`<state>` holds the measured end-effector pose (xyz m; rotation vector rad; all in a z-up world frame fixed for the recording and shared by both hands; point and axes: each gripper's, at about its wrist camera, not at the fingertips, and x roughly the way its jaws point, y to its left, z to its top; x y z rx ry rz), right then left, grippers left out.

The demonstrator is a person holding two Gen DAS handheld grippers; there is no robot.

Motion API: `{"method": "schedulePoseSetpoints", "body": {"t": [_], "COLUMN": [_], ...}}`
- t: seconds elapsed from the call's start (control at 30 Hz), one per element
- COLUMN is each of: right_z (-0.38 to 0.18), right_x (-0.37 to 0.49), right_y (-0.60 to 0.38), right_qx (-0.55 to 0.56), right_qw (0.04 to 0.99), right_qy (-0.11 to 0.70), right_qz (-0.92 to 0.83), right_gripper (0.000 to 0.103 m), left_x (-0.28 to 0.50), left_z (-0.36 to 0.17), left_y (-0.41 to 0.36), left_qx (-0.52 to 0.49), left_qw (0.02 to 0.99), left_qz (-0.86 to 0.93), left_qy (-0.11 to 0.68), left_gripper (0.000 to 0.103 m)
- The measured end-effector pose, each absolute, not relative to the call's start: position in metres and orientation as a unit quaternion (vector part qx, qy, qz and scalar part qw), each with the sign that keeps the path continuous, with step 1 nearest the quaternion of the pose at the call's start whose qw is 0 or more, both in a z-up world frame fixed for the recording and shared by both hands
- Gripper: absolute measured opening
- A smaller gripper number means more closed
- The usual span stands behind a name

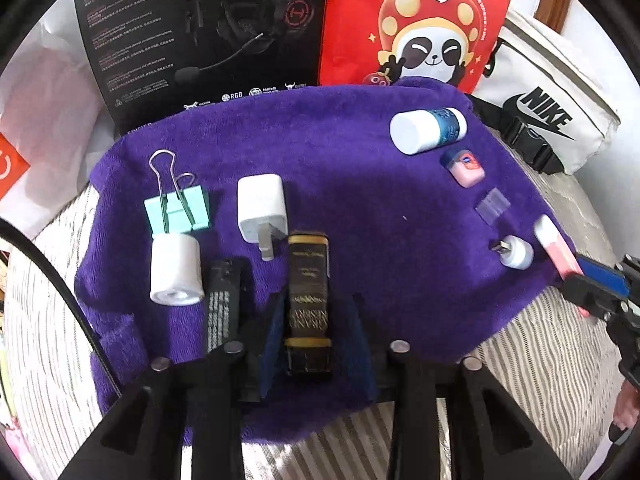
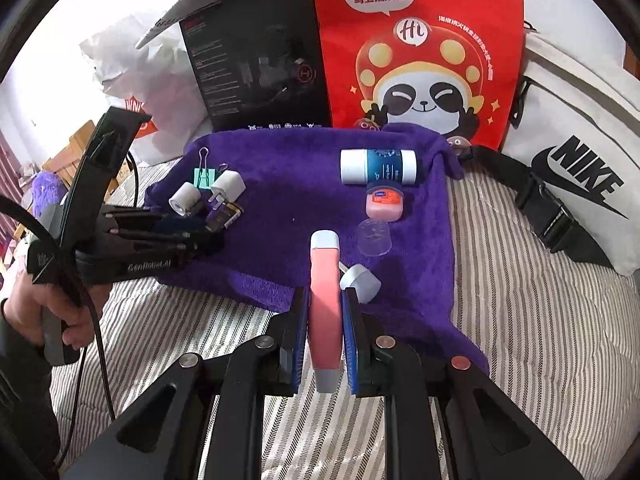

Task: Organize rigid objects
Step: 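Carry the Grand Reserve bottle onto the towel beside the black stick, open left gripper, then lower the pink pen onto the towel beside the Vaseline tin, open right gripper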

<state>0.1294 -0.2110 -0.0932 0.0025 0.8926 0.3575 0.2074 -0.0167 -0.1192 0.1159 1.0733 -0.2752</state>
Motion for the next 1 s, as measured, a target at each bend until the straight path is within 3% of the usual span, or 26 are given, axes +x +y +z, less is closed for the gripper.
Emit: {"method": "schedulePoseSetpoints", "body": {"t": [0.13, 0.27, 1.0], "right_z": [-0.091, -0.087, -0.108], "right_x": [0.131, 0.136, 0.207], "right_y": [-0.212, -0.211, -0.169], "right_qx": [-0.002, -0.008, -0.016], "right_qw": [0.888, 0.888, 0.88], "right_qy": [0.427, 0.426, 0.45], "right_qz": [0.171, 0.171, 0.153], "right_gripper": [0.017, 0.017, 0.017], "left_x": [0.195, 0.176, 0.11], "left_z": [-0.111, -0.098, -0.115], "left_y": [-0.008, 0.002, 0.061], "left_qx": [0.033, 0.027, -0.013], "left_qw": [0.851, 0.862, 0.862], "left_qz": [-0.132, -0.121, -0.081], "left_qy": [0.507, 0.491, 0.5], "left_gripper": [0.032, 0.046, 0.047]}}
